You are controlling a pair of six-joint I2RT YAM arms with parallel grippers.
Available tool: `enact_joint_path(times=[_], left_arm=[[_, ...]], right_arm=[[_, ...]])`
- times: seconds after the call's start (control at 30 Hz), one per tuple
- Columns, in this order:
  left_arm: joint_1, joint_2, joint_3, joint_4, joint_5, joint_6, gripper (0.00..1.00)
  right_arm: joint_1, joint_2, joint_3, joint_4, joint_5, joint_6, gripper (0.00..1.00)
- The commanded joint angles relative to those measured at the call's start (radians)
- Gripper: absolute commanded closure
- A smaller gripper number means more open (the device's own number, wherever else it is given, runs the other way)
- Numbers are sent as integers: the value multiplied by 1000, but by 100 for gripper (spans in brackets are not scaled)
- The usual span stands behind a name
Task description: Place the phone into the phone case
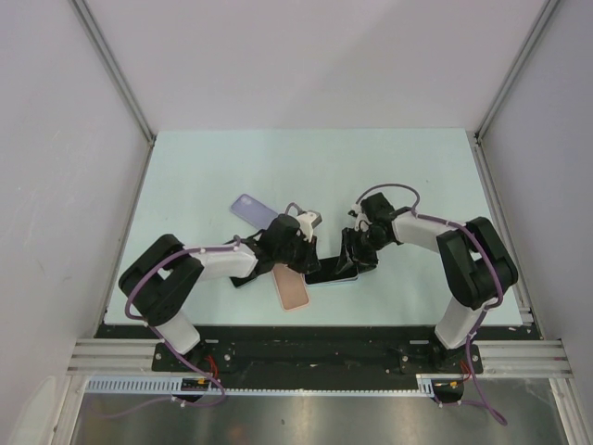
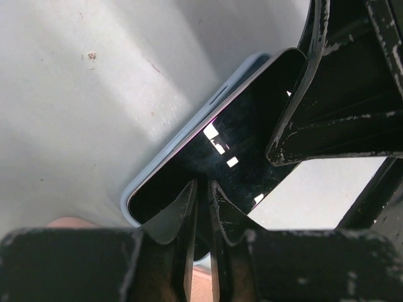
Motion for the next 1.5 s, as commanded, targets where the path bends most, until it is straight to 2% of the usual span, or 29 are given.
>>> enact_joint_path(times=[0.0, 0.63, 0.87, 1.47], left_arm=[[-2, 46, 5, -78, -41, 24, 83], [-2, 79, 5, -79, -11, 15, 84], [-1, 75, -3, -81, -14, 12, 85], [-2, 107, -4, -84, -12, 16, 88]], right_arm=[[48, 82, -39, -26, 484, -53, 46], [179, 118, 54, -167, 727, -17, 40], [223, 174, 88, -241, 869, -11, 39], [262, 125, 151, -319, 961, -33, 36]])
